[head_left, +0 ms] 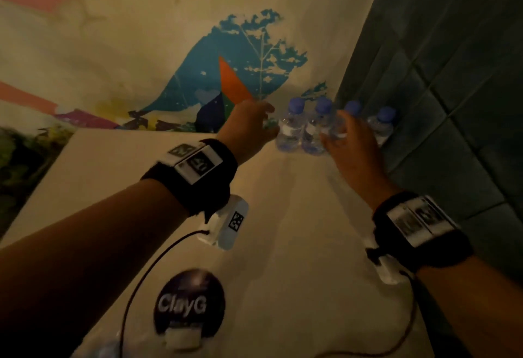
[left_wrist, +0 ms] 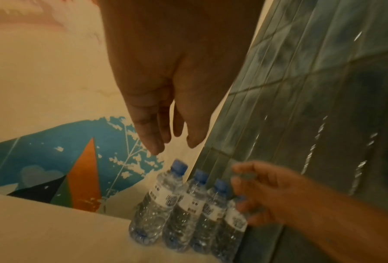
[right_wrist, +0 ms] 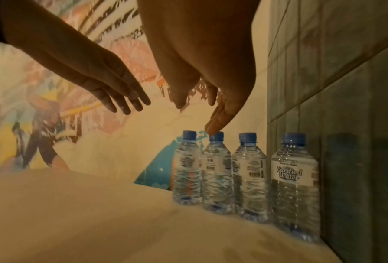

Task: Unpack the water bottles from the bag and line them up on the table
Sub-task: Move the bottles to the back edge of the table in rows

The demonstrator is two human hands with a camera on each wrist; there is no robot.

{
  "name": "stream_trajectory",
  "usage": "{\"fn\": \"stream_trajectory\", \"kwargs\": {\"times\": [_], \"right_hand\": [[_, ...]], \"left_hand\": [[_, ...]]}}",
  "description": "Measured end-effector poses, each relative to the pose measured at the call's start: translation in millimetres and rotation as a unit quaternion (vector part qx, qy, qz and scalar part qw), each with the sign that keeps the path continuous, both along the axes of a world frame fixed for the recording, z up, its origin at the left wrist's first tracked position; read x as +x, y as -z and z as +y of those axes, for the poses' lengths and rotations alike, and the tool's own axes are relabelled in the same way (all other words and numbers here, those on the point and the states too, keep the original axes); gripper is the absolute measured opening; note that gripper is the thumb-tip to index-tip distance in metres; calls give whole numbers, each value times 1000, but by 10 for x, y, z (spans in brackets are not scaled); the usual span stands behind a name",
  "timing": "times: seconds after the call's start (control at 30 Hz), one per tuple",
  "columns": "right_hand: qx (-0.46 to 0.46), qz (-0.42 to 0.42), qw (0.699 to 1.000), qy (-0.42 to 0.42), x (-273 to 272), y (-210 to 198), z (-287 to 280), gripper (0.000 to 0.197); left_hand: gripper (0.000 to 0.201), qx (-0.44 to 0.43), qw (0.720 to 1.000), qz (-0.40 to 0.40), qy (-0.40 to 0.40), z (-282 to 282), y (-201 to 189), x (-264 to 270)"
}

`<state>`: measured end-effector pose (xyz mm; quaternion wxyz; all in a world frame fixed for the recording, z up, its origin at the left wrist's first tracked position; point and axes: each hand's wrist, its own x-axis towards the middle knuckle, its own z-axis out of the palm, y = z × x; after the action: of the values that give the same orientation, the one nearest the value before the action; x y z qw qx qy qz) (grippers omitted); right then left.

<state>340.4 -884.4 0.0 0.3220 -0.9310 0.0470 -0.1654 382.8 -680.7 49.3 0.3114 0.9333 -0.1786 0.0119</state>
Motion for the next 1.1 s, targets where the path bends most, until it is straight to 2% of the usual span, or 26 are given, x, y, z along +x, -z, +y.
{"fn": "stream_trajectory", "kwargs": {"times": [0.13, 0.37, 0.47, 0.57, 0.67, 0.87, 0.97, 1.1], "right_hand": [[89, 46, 995, 12, -954, -35, 223, 51], [83, 125, 988, -30, -2445, -374, 702, 51], [66, 145, 986, -41, -2881, -571, 917, 50], [62, 152, 984, -67, -3227, -737, 1143, 56], [49, 193, 973, -119, -3559, -831, 1334, 56], [-49, 308, 920, -238, -4077, -699, 1654, 66], [-113, 311, 909, -252, -4238, -523, 1688, 54], [-114, 291, 926, -211, -4300, -401, 1669, 36]], "left_hand": [[30, 13, 999, -30, 26, 635, -474, -812], [22, 94, 990, -86, 52, 1516, -1362, -1925], [25, 105, 992, -50, 57, 1814, -1546, -2347], [26, 100, 993, 14, 52, 2048, -1415, -2748], [24, 73, 990, 99, 67, 2171, -1011, -3154], [49, 119, 948, 232, 185, 2128, -221, -3796], [47, 155, 944, 215, 196, 2058, -58, -3905], [34, 170, 954, 161, 187, 1986, 27, -3817]]}}
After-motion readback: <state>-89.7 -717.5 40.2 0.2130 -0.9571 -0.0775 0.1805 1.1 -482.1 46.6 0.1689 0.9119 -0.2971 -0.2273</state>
